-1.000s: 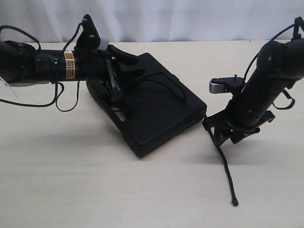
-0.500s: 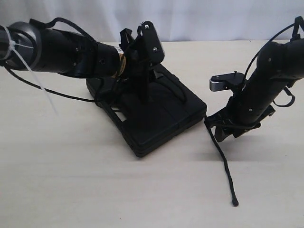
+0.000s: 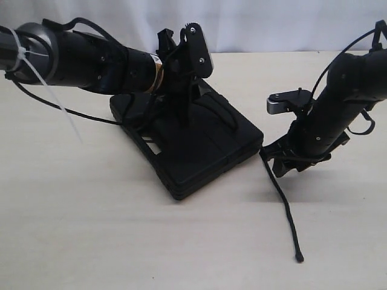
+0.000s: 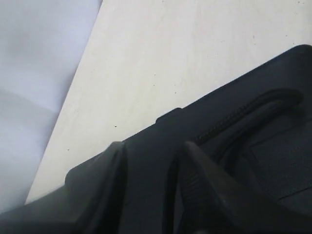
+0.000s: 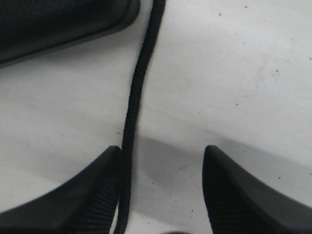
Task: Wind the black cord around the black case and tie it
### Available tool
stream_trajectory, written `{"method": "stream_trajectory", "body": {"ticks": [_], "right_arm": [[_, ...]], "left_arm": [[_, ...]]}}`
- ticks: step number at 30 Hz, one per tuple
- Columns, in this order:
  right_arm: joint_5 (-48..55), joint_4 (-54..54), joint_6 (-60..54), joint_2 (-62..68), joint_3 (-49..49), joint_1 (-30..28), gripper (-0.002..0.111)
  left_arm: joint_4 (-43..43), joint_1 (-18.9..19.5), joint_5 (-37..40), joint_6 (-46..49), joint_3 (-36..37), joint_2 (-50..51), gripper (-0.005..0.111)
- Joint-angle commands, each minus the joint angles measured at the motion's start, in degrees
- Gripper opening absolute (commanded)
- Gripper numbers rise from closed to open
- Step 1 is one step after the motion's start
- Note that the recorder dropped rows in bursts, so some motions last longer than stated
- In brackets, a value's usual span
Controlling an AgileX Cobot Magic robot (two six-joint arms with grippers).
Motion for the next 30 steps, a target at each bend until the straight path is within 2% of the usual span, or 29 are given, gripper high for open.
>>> {"method": "stream_trajectory", "body": {"ticks": [1,11,21,23,26,27,30], "right_arm": [[-0.3,-0.4,-0.3,0.0,0.2,-0.1,0.049],[-1.0,-0.4,-0.3,0.0,0.2,-0.1,0.049],[-0.5,0.0,-0.2,0.0,0.2,-0.1,0.049],[-1.2,0.0,-0.2,0.0,0.2,-0.1,0.049],[-1.3,0.0,-0.1,0.0,0.2,-0.1,0.049],[-1.2,0.0,-0.1,0.0,0.2,-0.1,0.049],[0.0,0.2,-0.1,0.0,0.2,-0.1,0.049]], "left_arm": [[2.9,0.0,-1.7,-0.5,-0.4,1.9,0.036],[3.2,0.0,-2.2,5.6,-0.7,3.5,0.036],[-2.2,0.0,-1.9,5.6,-7.8,8.4,0.036],[-2.2,0.0,-2.2,6.3,-7.8,8.4,0.030],[-2.2,0.0,-1.9,7.0,-7.8,8.4,0.013],[-2.2,0.2,-1.7,7.0,-7.8,8.6,0.002],[-2.2,0.2,0.1,6.9,-7.8,8.8,0.000]]}}
